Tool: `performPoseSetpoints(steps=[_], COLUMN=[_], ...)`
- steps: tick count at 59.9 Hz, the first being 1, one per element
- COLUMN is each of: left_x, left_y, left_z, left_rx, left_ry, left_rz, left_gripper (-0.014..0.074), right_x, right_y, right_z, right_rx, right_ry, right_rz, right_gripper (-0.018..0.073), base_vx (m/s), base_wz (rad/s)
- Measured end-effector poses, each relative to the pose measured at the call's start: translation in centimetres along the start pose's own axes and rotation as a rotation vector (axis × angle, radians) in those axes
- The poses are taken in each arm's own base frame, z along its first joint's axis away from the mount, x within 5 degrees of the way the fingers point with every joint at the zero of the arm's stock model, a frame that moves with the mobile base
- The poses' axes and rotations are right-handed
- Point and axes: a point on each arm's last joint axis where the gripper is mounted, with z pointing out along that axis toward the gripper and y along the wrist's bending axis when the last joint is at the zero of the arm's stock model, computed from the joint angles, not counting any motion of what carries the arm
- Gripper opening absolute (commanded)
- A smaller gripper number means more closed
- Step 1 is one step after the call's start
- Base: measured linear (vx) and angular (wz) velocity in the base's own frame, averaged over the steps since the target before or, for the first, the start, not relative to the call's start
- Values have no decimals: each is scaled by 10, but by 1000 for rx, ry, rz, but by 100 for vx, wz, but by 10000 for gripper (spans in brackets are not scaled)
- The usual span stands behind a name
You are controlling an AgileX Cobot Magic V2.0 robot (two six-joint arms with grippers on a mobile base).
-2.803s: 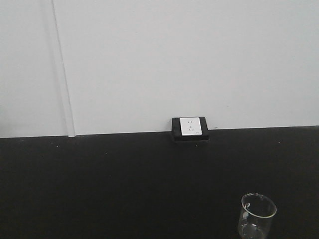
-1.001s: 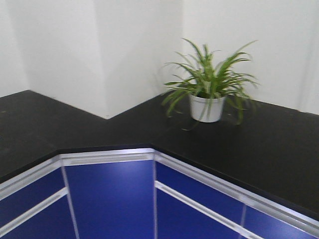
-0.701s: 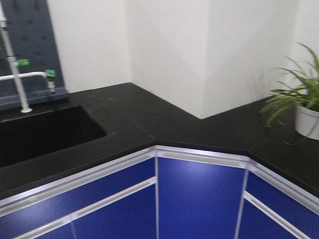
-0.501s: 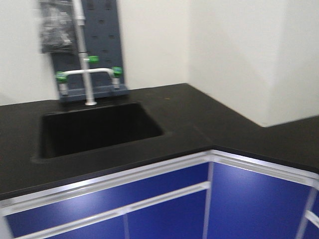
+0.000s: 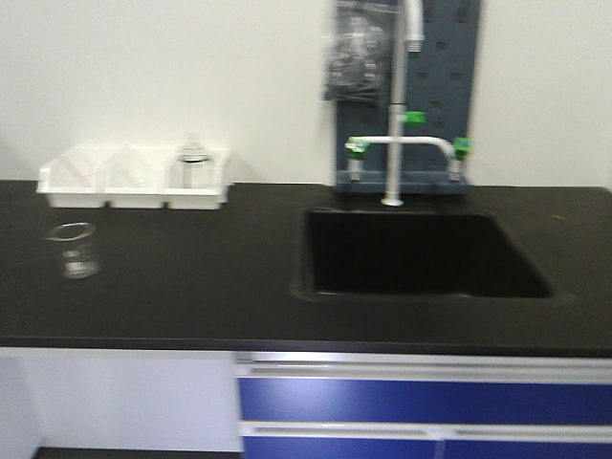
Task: Grab transparent chemical and place on left bench
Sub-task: 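Drive the base to the bench with the white bins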
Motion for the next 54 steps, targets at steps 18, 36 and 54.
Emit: performPoseSetpoints(steps=[18, 36, 54], left_x=[0, 0, 0], left_y=[0, 0, 0], left_z=[0, 0, 0], left_rx=[0, 0, 0], left_ry=[0, 0, 0], left_rz=[0, 0, 0], left_gripper=[-3, -3, -3], right_x=[0, 0, 0], right_y=[0, 0, 0], right_z=[0, 0, 0], right_rx=[0, 0, 0], right_ry=[0, 0, 0], right_rz=[0, 0, 0], right_gripper=[-7, -7, -7], base_vx=[18, 24, 31], base_wz=[67, 44, 20])
